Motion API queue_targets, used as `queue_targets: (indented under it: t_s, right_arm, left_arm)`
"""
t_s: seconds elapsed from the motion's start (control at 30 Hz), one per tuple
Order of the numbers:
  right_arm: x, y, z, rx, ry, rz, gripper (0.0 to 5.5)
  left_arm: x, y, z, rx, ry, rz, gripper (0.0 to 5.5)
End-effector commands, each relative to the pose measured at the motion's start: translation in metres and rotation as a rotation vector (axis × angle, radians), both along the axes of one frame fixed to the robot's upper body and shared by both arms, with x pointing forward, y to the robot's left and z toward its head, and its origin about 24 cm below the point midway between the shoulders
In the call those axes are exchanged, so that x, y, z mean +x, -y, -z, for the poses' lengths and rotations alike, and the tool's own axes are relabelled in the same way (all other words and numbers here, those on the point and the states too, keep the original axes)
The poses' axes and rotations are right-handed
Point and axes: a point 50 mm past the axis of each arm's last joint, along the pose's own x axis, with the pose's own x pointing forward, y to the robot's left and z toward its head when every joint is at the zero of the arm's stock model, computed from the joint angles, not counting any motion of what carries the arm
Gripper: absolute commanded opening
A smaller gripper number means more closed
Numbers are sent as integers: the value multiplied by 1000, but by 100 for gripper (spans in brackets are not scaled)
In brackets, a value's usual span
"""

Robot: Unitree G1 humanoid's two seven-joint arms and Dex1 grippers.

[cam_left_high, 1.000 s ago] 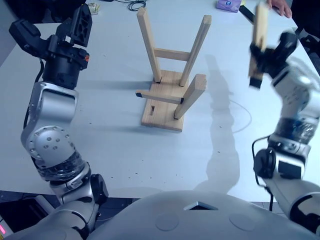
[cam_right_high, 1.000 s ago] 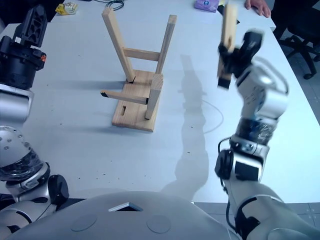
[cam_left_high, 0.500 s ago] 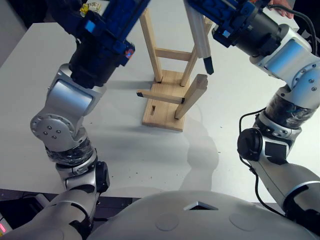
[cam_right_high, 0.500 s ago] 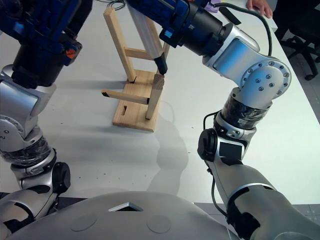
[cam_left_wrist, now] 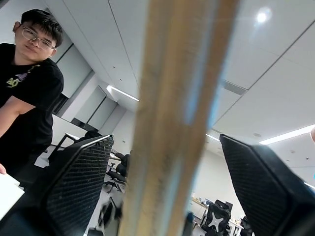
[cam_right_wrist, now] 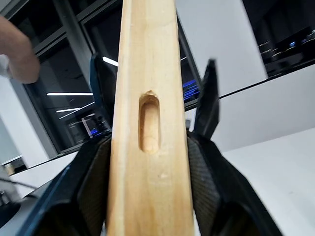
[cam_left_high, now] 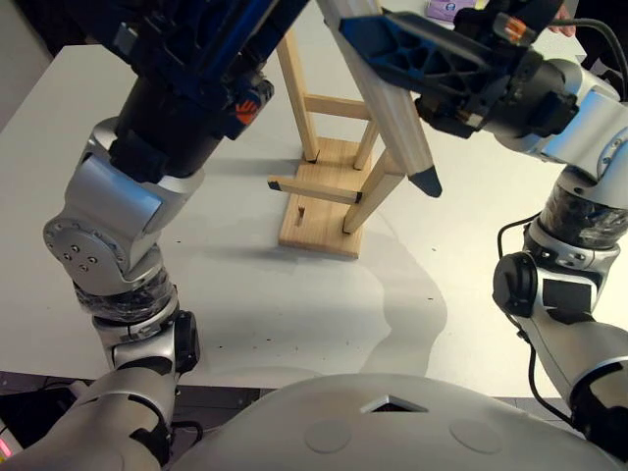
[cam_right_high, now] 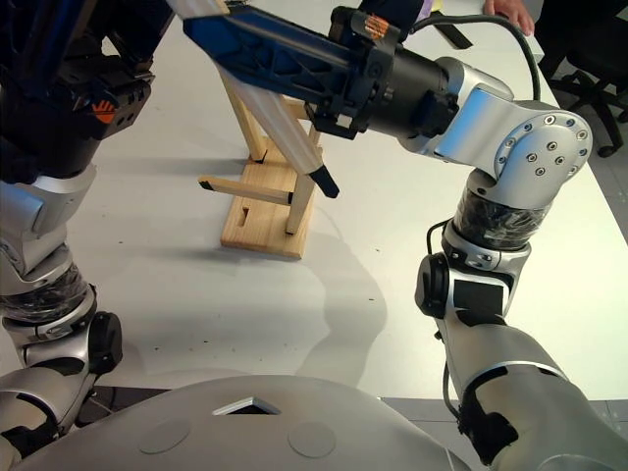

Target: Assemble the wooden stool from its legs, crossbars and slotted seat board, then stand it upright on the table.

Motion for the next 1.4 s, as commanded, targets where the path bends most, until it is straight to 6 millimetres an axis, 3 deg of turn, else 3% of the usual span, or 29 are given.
queue_targets:
  t_s: [0.03, 0.4, 0.73, 1.13, 1.4]
  right_arm:
    - [-8, -1, 3, -18, -8, -76, 206]
    - [-11, 0, 2, -32, -16, -115, 206]
    - [-16, -1, 4, -53, 49, -84, 206]
    - [-8, -2, 4, -76, 135, 53, 206]
    - [-7, -3, 8, -83, 115, 17, 206]
  left_arm:
    - [-5, 1, 0, 34, 31, 41, 396]
    - [-16, 8, 5, -1, 34, 84, 255]
    - [-11, 8, 9, 6, -56, -6, 254]
    - [2, -1, 27, 105, -194, -91, 239]
    - [-8, 1, 22, 64, -101, -63, 238]
